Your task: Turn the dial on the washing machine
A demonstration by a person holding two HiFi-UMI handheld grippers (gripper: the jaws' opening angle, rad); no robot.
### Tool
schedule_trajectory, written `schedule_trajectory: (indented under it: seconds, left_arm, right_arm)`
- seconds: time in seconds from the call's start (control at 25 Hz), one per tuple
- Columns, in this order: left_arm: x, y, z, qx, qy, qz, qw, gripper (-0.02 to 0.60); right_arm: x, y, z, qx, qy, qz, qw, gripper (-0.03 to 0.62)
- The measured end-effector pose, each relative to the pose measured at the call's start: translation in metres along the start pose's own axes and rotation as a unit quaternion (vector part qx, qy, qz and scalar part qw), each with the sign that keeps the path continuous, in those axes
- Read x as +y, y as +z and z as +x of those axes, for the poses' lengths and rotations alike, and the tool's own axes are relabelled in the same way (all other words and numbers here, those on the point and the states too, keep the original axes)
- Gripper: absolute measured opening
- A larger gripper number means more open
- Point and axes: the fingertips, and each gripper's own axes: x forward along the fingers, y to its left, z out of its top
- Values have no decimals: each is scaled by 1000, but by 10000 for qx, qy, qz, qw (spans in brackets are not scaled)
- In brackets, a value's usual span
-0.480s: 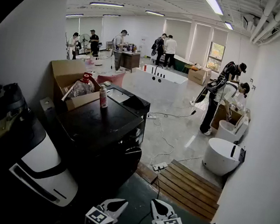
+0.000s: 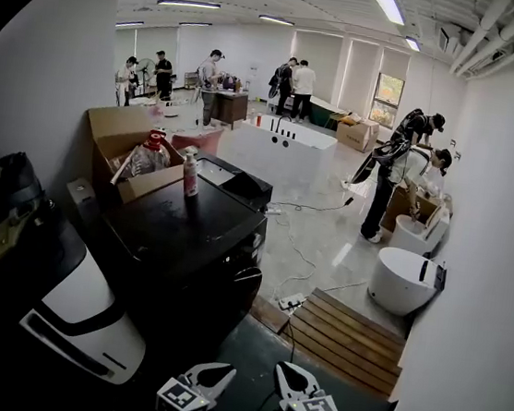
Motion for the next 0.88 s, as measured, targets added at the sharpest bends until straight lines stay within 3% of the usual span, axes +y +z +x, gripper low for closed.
schedule_trajectory:
  seconds: [0.32,0.52,0.88]
  left_arm:
    - [14,-6,6,35,-270,-192,9994,123]
    - [23,-4,35,85,-150,-348,9992,129]
    - [31,28,110,-186,381,-532,9977,130]
  right_arm:
    - [-4,-6,7,82,-301,105,9995,158]
    - [-33,-6,13,180,-319,211,9991,175]
    - [-107,12,41,456,174,92,9988,179]
